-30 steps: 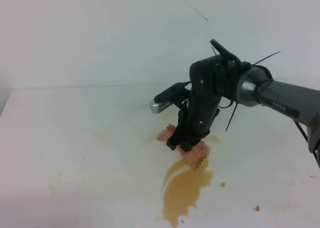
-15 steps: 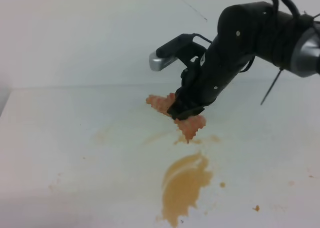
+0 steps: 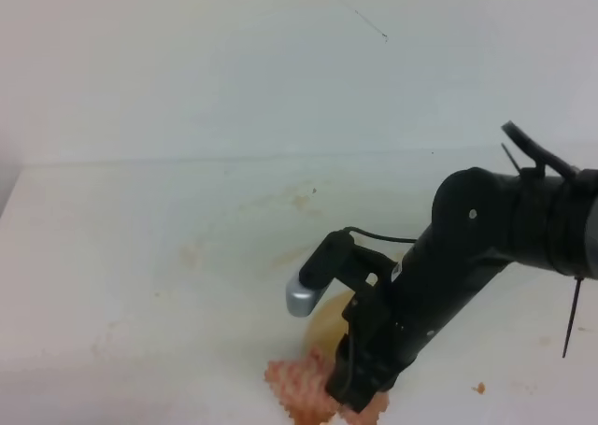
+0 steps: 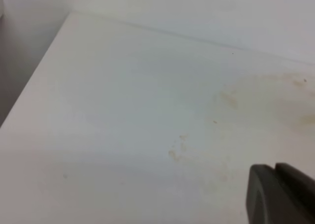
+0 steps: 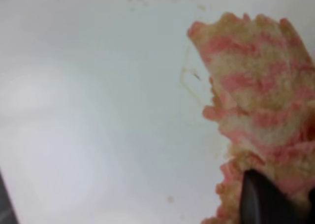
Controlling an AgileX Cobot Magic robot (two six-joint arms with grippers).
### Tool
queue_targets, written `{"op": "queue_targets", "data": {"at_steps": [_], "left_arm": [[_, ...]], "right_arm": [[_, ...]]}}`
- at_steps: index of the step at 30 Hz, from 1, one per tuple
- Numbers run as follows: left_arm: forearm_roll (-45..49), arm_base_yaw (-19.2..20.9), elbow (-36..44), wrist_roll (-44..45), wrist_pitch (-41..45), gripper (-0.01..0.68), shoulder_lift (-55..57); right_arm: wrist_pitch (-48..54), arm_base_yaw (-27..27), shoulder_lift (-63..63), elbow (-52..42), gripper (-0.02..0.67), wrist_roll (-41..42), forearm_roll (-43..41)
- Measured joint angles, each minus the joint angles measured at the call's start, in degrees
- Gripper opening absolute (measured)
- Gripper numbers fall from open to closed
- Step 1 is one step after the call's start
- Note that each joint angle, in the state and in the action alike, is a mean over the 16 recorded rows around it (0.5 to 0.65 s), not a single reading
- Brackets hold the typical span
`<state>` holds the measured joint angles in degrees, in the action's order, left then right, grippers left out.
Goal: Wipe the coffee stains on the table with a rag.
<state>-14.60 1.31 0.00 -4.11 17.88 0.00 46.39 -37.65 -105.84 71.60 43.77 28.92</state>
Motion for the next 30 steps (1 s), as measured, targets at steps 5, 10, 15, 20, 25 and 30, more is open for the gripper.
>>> {"op": "queue_targets", "data": {"at_steps": [5,10,15,20,25,30], "left_arm": [[0.0,0.0,0.0,0.0,0.0,-0.003,0.0],[0.0,0.0,0.0,0.0,0.0,-0.003,0.0],[0.0,0.07,0.0,0.0,0.0,-0.003,0.0],[0.0,0.22,0.0,0.0,0.0,-0.003,0.0],[0.0,0.36,0.0,0.0,0.0,-0.003,0.0],[0.0,0.46,0.0,0.0,0.0,-0.003,0.0]], "right_arm": [[-1.78,-0.74,-3.24,-2.35,0.049,1.53,1.41],[-2.53,-0.61,-7.22,-1.55,0.048,-0.31,-0.29],[-1.79,0.42,-10.78,1.14,0.048,-3.75,-3.9],[-0.46,2.81,-13.81,5.09,0.048,-7.18,-7.35],[1.36,6.28,-16.83,9.85,0.048,-9.41,-9.76],[3.61,9.71,-19.69,14.32,0.048,-9.95,-9.9]]}}
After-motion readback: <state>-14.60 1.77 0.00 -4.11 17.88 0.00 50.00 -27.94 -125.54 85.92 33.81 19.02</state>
